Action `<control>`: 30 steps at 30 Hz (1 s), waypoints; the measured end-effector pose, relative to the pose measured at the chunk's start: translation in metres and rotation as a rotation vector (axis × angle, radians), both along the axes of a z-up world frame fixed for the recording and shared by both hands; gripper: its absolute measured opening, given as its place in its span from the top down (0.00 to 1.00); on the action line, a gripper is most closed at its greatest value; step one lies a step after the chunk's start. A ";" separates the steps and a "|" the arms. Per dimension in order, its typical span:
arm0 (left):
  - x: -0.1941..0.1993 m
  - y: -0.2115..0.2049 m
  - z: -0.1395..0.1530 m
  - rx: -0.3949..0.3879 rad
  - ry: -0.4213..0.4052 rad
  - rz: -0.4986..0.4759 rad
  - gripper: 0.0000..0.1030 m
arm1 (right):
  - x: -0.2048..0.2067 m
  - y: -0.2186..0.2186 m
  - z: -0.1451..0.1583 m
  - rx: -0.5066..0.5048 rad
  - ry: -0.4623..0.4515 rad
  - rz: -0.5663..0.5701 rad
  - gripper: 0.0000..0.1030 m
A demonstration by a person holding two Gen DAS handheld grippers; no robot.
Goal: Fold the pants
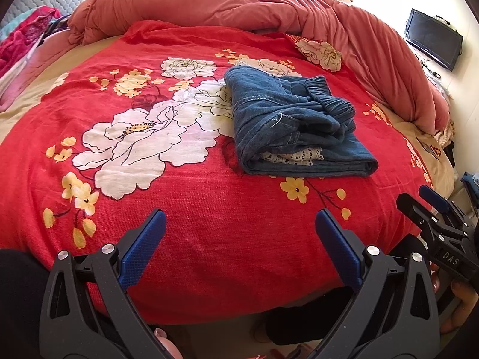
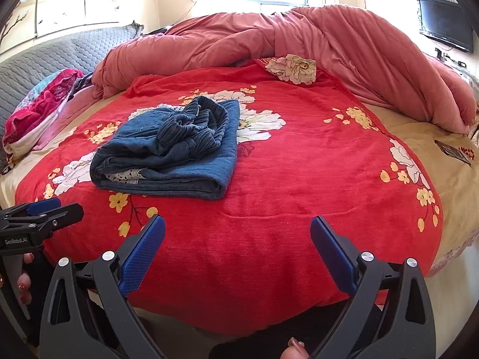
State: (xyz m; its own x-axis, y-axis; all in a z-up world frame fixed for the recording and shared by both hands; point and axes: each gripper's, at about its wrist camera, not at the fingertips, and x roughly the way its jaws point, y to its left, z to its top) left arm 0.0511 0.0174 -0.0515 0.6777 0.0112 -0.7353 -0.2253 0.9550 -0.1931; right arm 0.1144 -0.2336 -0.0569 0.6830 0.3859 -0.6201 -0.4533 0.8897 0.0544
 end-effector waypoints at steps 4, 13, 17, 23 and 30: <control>0.000 0.000 0.001 0.000 0.001 0.001 0.09 | 0.000 -0.001 0.001 0.004 0.002 -0.005 0.06; -0.001 0.000 0.002 0.001 -0.005 0.001 0.09 | 0.001 -0.001 0.001 0.004 0.003 -0.006 0.06; 0.000 0.000 0.002 0.006 -0.005 0.006 0.09 | 0.001 -0.001 0.001 0.006 0.003 -0.008 0.06; -0.001 -0.001 0.003 0.010 -0.005 0.004 0.09 | 0.000 -0.002 0.001 0.005 0.003 -0.011 0.06; 0.000 0.002 0.006 -0.022 -0.009 0.021 0.09 | 0.002 -0.002 0.000 0.009 0.007 -0.012 0.06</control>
